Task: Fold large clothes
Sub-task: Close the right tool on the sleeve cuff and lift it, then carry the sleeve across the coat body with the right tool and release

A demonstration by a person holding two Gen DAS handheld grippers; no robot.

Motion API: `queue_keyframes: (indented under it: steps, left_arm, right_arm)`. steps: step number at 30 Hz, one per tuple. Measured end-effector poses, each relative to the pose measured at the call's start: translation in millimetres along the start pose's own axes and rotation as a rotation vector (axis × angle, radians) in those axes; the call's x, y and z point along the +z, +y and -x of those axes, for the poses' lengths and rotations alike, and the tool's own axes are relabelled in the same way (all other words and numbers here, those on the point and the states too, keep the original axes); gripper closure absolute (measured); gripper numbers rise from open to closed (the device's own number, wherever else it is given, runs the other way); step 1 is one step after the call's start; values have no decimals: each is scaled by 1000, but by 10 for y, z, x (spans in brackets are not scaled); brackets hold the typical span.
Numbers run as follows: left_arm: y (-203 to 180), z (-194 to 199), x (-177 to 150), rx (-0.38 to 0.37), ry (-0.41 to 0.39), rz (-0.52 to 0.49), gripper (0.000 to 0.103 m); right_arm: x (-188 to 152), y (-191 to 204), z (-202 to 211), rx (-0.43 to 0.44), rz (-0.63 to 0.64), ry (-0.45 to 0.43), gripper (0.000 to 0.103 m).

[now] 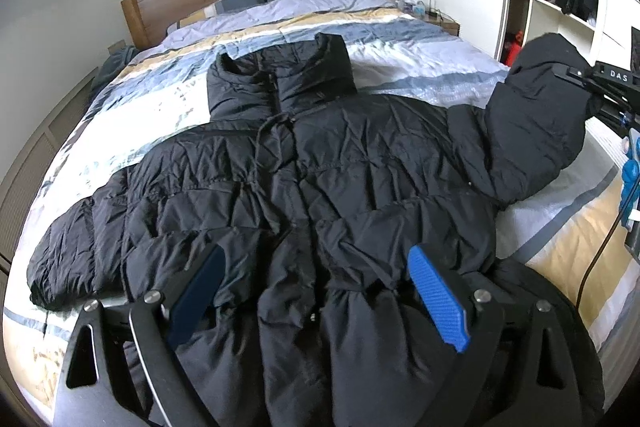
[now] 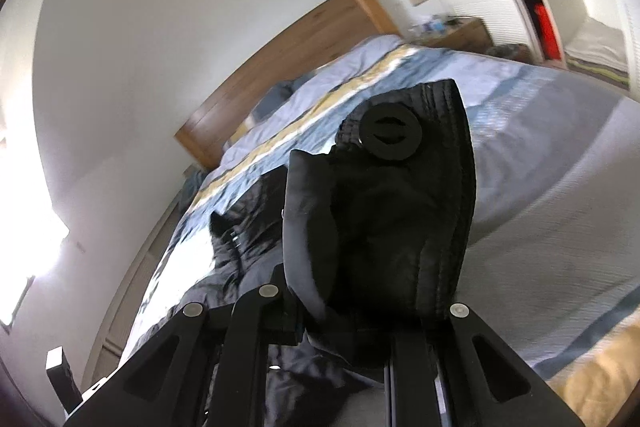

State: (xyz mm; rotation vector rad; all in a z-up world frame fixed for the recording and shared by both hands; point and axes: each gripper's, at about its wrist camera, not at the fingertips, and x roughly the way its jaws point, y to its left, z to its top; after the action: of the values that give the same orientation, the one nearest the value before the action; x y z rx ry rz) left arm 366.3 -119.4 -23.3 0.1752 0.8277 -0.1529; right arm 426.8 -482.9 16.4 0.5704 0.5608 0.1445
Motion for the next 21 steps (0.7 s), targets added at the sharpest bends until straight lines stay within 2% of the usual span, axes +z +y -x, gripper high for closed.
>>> queue_keyframes:
  steps: [11, 16, 21]
  left_arm:
    - [408, 262, -100, -6, -43, 63, 10]
    - [701, 329, -219, -17, -17, 90, 10]
    - [1089, 371, -363, -36, 29, 169, 9]
  right_arm:
    - [-141, 768, -428, 75, 134, 115, 88]
    - [-373, 1127, -714, 100, 197, 187, 88]
    - [-747, 1465, -996, 124, 293, 304, 87]
